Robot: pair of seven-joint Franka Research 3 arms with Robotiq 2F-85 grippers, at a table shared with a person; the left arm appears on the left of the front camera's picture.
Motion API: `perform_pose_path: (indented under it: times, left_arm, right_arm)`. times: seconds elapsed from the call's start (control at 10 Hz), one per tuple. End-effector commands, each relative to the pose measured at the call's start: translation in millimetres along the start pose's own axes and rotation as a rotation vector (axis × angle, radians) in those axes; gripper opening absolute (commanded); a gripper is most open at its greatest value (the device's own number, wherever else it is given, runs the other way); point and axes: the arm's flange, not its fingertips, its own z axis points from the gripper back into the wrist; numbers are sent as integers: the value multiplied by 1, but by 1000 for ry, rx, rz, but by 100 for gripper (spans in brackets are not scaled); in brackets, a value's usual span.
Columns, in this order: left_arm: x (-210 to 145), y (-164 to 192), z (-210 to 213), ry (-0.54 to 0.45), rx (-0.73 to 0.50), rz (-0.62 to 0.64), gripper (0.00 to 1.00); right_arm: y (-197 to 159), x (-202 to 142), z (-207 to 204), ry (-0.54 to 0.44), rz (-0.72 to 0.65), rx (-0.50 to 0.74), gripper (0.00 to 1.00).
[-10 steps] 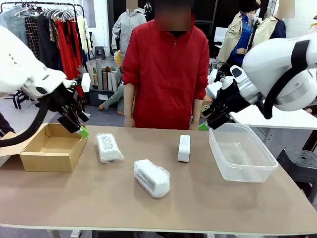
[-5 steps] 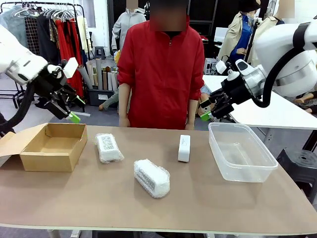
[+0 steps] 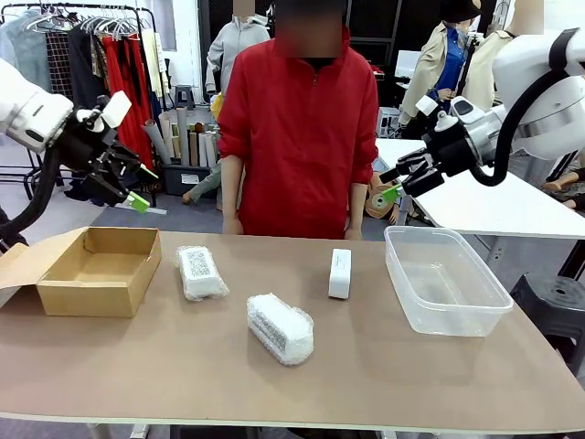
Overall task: Separate and place wrapped and unwrapped clocks.
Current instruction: Pick up the Digital clock indicated by the person.
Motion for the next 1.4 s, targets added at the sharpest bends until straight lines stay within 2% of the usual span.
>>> perform_pose_path:
  times: [0.0,0.3,0.5,0.9,1.3]
  left_arm:
    - [6,10,9,-34,-7,1,100]
    - [9,25,21,-28,-11,60,100]
    - [12,32,27,-11,-14,50,100]
    - [-1,46,32,1,-9,59,100]
    - [0,49,28,-10,-55,61,100]
  right_arm:
    - [-5,10,8,-27,51,29,100]
    - [3,22,18,23,90,35,100]
    - [8,25,21,49,95,50,100]
    - [13,23,24,57,112,48,100]
    - [5,13,27,75,105,49,100]
